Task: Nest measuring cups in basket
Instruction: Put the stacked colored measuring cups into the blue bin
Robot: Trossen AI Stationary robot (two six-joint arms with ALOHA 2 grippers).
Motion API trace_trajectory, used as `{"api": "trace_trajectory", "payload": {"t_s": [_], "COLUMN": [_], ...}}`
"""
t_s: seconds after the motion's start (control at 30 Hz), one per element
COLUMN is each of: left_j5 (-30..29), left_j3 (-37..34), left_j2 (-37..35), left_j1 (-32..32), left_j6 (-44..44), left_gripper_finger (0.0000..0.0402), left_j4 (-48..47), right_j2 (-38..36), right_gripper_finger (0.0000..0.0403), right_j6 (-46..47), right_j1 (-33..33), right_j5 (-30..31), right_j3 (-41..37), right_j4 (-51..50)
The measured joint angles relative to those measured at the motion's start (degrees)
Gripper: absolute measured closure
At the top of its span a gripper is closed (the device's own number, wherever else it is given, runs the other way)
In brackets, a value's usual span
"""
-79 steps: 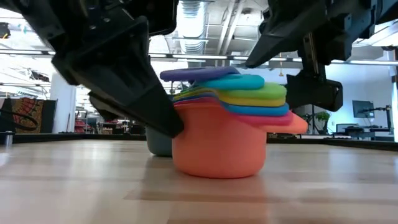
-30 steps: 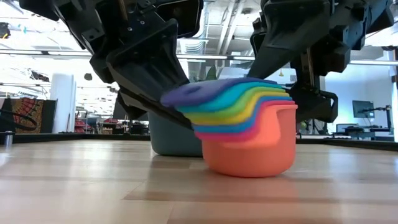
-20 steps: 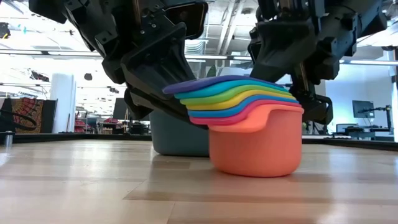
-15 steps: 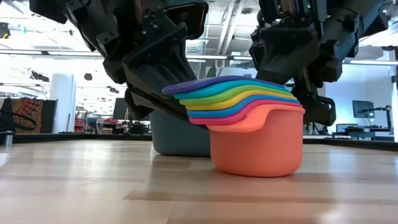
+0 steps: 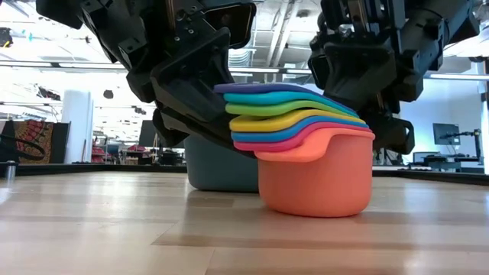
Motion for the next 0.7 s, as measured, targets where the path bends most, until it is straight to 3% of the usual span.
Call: {"api": "trace_trajectory", "payload": {"t_s": [0.4,0.7], "left_j5": [0.58,0.47], "left_j3": [0.01,0.01], "left_j2": [0.00,0.00], "left_j1": [0.50,0.50], "left_j6": [-0.22,-0.22], "left_gripper_finger": [0.0402,0.0401], "left_j4": [0.00,-0.09], "right_j2": [-0.15,-0.15], "right_gripper_finger": [0.0291,0.0295], "right_j6": [-1.75,-2.81], "right_j1": [-0.02,-0.02], "right_j5": [-0.16,-0.49], "right_j3": [0.05,0.03], "right_j4": [0.00,-0.20]}}
